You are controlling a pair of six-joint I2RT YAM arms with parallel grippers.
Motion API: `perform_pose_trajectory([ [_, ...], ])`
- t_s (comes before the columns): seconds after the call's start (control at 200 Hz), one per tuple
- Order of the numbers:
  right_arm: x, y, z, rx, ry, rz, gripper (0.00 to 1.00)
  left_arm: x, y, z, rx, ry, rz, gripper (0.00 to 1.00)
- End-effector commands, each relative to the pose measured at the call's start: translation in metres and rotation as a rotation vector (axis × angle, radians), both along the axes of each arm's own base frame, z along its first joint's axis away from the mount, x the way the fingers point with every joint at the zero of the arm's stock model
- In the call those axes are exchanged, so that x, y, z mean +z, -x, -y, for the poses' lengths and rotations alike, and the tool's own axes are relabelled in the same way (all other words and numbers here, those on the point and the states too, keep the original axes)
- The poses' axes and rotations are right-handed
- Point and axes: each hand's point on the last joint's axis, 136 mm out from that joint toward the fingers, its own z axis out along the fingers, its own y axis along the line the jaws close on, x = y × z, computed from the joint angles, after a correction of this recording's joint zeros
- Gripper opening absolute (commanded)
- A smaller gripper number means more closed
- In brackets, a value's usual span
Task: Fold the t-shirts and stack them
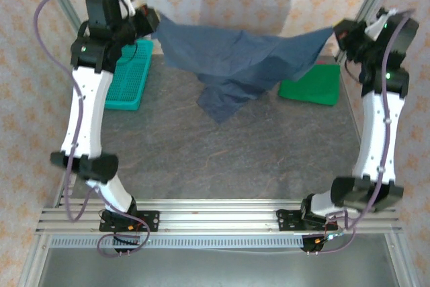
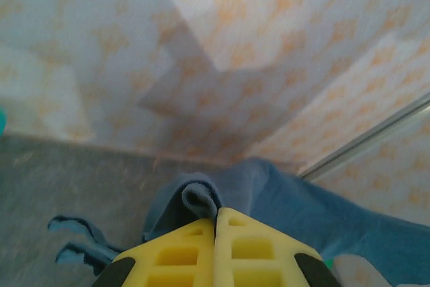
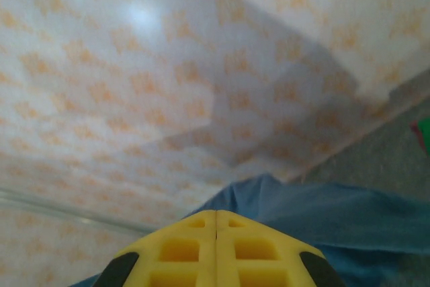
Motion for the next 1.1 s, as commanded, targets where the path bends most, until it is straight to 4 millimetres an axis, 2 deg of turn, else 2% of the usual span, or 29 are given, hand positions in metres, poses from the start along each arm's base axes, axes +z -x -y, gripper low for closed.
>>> perform_pose_trajectory([
  [0.0, -0.047, 0.048, -0.019, 0.052, -0.002, -0.081, 0.0, -0.059, 0.036, -0.008, 0.028, -0.007, -0.129, 0.0],
  [0.095, -0.12, 0.079, -0.023, 0.027, -0.036, -0.237, 0.0, -0.136, 0.066, -0.016, 0.081, 0.006, -0.298, 0.0],
  [0.13, -0.14, 0.089, -0.025, 0.027, -0.045, -0.279, 0.0, -0.159, 0.077, -0.018, 0.089, -0.005, -0.346, 0.0],
  [0.19, -0.165, 0.106, -0.028, 0.026, -0.036, -0.344, 0.0, -0.187, 0.094, -0.023, 0.123, 0.015, -0.399, 0.0],
  [0.335, -0.188, 0.128, -0.03, 0.024, -0.007, -0.409, 0.0, -0.232, 0.126, -0.031, 0.153, -0.007, -0.489, 0.0],
  [0.505, -0.217, 0.125, -0.025, -0.003, -0.024, -0.47, 0.0, -0.278, 0.137, -0.036, 0.183, -0.023, -0.584, 0.0],
  [0.64, -0.239, 0.114, -0.019, -0.02, -0.019, -0.503, 0.0, -0.299, 0.126, -0.039, 0.209, -0.051, -0.626, 0.0],
  [0.756, -0.249, 0.1, -0.013, -0.019, 0.007, -0.521, 0.0, -0.301, 0.102, -0.034, 0.205, -0.082, -0.614, 0.0],
  [0.861, -0.247, 0.088, -0.007, -0.018, 0.048, -0.517, 0.0, -0.298, 0.075, -0.028, 0.204, -0.122, -0.6, 0.0],
  [0.981, -0.245, 0.074, -0.001, -0.02, 0.077, -0.512, 0.0, -0.308, 0.055, -0.035, 0.264, -0.151, -0.623, 0.03],
  [1.031, -0.244, 0.068, 0.0, -0.018, 0.079, -0.505, 0.0, -0.31, 0.052, -0.037, 0.285, -0.154, -0.628, 0.15],
  [1.066, -0.244, 0.065, 0.002, -0.022, 0.084, -0.503, 0.0, -0.307, 0.052, -0.038, 0.297, -0.144, -0.622, 0.38],
  [1.091, -0.244, 0.063, 0.003, -0.025, 0.087, -0.501, 0.0, -0.303, 0.053, -0.038, 0.301, -0.133, -0.617, 0.48],
])
